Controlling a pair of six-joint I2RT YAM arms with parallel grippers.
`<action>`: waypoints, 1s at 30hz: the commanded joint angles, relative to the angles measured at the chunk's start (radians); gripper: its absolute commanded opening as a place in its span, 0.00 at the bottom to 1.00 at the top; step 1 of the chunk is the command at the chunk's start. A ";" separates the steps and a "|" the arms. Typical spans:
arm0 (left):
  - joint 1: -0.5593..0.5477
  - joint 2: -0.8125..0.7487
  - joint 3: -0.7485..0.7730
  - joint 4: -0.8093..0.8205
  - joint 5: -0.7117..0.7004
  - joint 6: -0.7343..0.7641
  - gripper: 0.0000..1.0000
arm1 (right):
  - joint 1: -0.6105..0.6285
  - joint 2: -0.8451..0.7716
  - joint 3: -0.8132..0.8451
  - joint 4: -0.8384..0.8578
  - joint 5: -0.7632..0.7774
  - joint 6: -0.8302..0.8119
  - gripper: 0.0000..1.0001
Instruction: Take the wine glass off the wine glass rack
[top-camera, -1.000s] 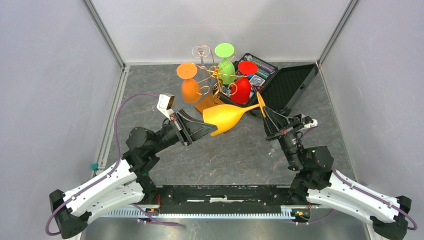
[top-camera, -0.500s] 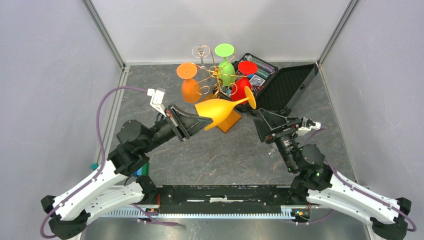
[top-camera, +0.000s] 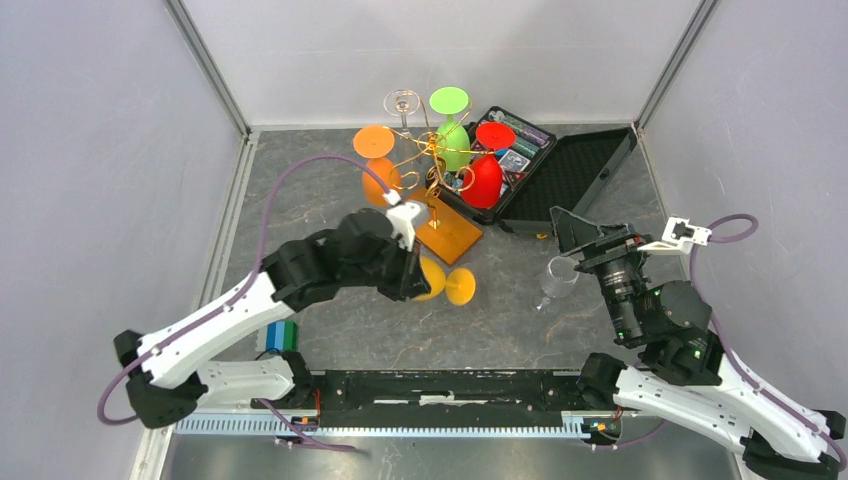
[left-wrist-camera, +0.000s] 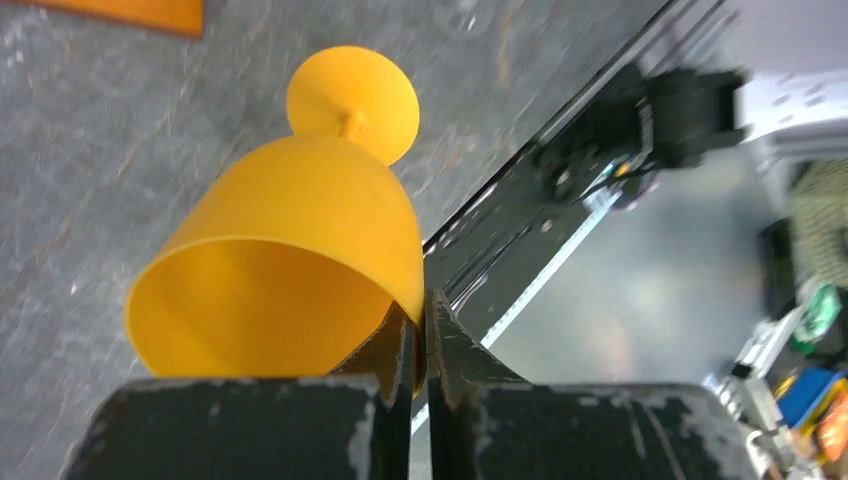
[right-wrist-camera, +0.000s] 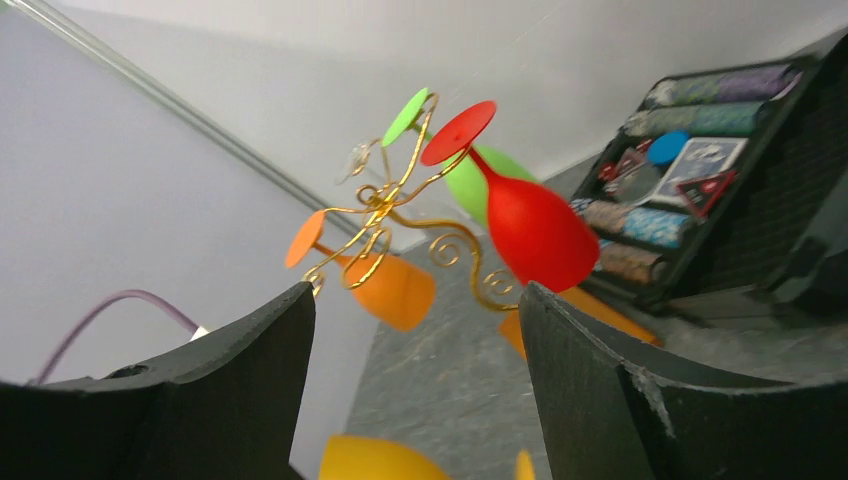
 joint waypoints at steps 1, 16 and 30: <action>-0.143 0.099 0.133 -0.179 -0.191 0.058 0.02 | 0.000 0.039 0.059 -0.154 0.089 -0.200 0.79; -0.346 0.732 0.697 -0.529 -0.400 0.108 0.02 | 0.000 -0.060 0.054 -0.342 0.268 -0.181 0.78; -0.346 0.996 0.929 -0.578 -0.315 0.177 0.02 | 0.000 -0.104 0.088 -0.472 0.373 -0.175 0.76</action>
